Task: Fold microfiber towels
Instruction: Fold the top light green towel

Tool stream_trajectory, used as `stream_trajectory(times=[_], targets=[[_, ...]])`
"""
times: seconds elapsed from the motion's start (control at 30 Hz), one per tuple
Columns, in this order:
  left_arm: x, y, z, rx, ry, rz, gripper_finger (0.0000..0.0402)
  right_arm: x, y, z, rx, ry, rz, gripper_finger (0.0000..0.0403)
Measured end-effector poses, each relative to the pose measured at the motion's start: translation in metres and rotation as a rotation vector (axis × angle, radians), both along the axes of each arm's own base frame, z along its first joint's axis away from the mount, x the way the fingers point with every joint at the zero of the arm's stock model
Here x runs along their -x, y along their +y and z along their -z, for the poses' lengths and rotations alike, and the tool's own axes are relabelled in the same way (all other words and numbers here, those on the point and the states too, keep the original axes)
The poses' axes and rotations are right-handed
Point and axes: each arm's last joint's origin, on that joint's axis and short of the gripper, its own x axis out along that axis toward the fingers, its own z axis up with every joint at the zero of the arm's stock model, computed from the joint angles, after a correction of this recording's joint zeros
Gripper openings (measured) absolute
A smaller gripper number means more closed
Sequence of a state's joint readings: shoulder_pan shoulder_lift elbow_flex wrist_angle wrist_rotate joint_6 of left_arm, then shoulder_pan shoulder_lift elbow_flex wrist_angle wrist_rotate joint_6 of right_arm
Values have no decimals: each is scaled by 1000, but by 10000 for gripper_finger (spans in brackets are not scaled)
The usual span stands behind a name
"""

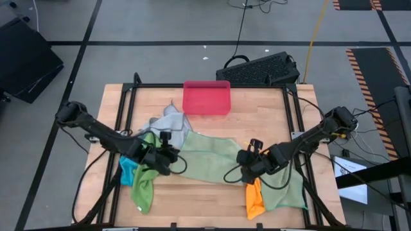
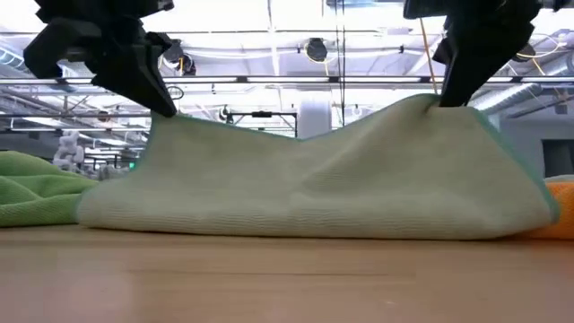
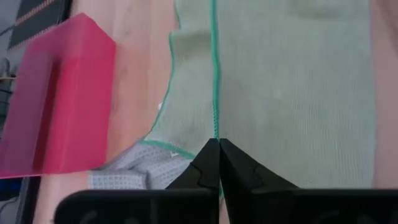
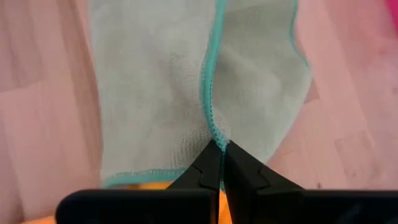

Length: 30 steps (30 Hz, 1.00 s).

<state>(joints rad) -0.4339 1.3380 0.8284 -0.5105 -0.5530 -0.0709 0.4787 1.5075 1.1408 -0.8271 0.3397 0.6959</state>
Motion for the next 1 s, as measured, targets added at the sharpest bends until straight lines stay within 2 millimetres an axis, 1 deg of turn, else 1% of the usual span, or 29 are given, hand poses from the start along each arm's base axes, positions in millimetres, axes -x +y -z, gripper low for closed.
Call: stream_trajectory(times=[0.07,0.17,0.3,0.4,0.5,0.63,0.7,0.8,1.0], targets=[[-1,3,1,-17,12,1,3,0,-1,0,1,2,1,4],[-6,14,2,-51,17,-27,7,-1,-7,5,31,6,28,4],[-11,33,6,-72,44,-84,5,0,-22,16,71,33,78,4],[-14,47,13,-31,46,-105,3,1,-31,26,77,51,109,4],[-17,56,17,12,20,-129,13,3,-37,34,66,68,117,4],[-16,65,24,19,-1,-156,31,3,-42,40,85,62,118,6],[-16,69,29,13,-21,-161,43,2,-44,40,101,59,122,17],[-15,75,32,1,-26,-171,70,2,-47,40,119,56,135,45],[-18,82,27,-36,-82,-264,125,4,-48,37,98,40,180,110]])
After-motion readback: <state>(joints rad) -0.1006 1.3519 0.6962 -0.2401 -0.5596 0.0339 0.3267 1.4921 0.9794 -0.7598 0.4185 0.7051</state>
